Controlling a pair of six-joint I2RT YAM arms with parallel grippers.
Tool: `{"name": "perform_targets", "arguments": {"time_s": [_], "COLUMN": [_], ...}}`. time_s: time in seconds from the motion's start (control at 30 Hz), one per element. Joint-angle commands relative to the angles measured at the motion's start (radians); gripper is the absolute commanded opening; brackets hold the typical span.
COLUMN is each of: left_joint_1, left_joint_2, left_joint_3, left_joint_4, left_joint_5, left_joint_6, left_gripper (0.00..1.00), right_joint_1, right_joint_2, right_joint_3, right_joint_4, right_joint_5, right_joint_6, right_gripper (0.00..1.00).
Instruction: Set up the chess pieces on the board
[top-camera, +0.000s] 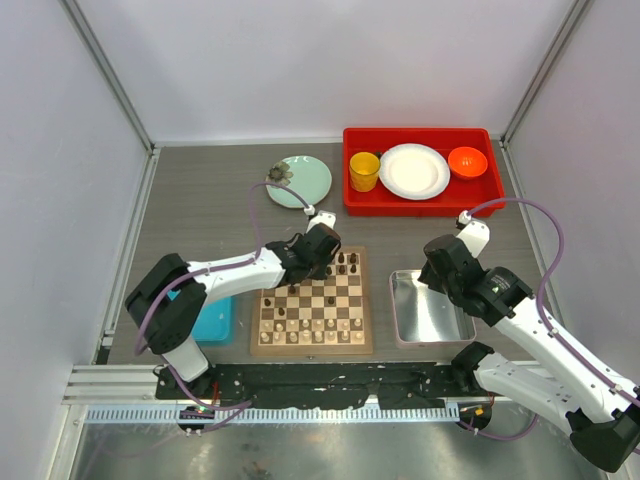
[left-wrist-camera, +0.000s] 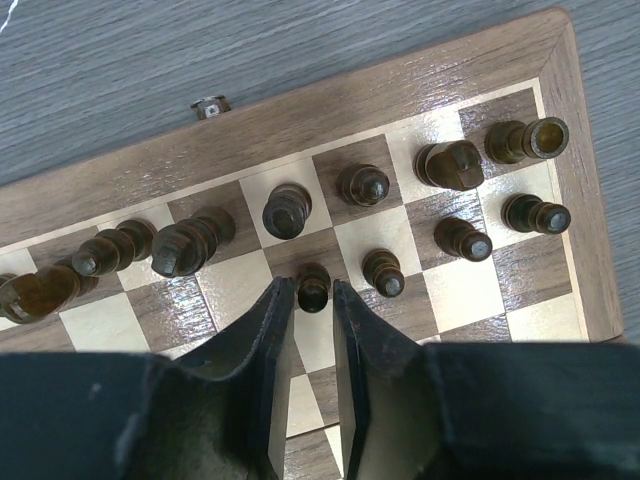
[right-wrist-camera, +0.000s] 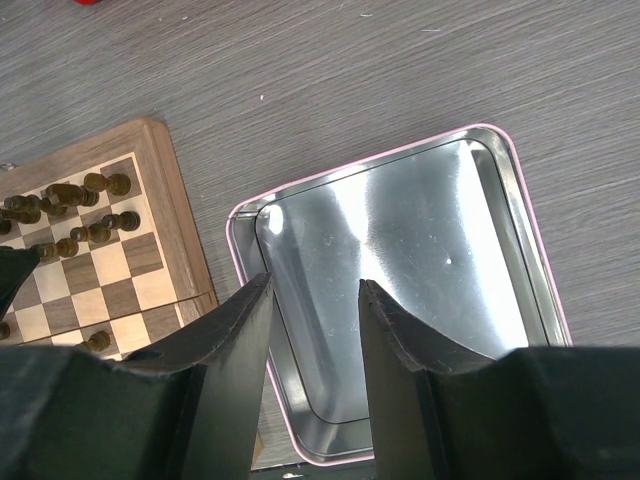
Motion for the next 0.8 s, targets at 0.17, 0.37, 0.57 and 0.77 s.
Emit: {"name": "perform_targets", "arguments": {"time_s": [0.17, 0.37, 0.57, 0.77], "left_joint_1": [0.004, 0.004, 0.004, 0.0], "left_joint_2": [0.004, -0.006, -0.069, -0.15], "left_joint_3": [0.033, 0.033, 0.03, 0.041], "left_joint_4": [0.035, 0.026, -0.002, -0.054], "left_joint_5": [-0.033, -0.038, -0.064, -0.068], "left_joint_6": [0.009, 0.011, 0.012, 0.012], "left_gripper": [0.27, 0.29, 0.35, 0.4], "right_joint_1": [-0.007, -0.007, -0.007, -0.008], "right_joint_2": [-0.012, -0.014, -0.014, -0.014], "right_joint_3": [0.008, 0.007, 0.005, 0.007], "right_joint_4": [0.003, 0.003, 0.003, 0.004], "right_joint_5": [0.032, 0.03, 0.03, 0.03], "right_joint_6": [0.0, 0.0, 0.0, 0.002], "right_gripper": [0.45, 0.45, 0.45, 0.45]}}
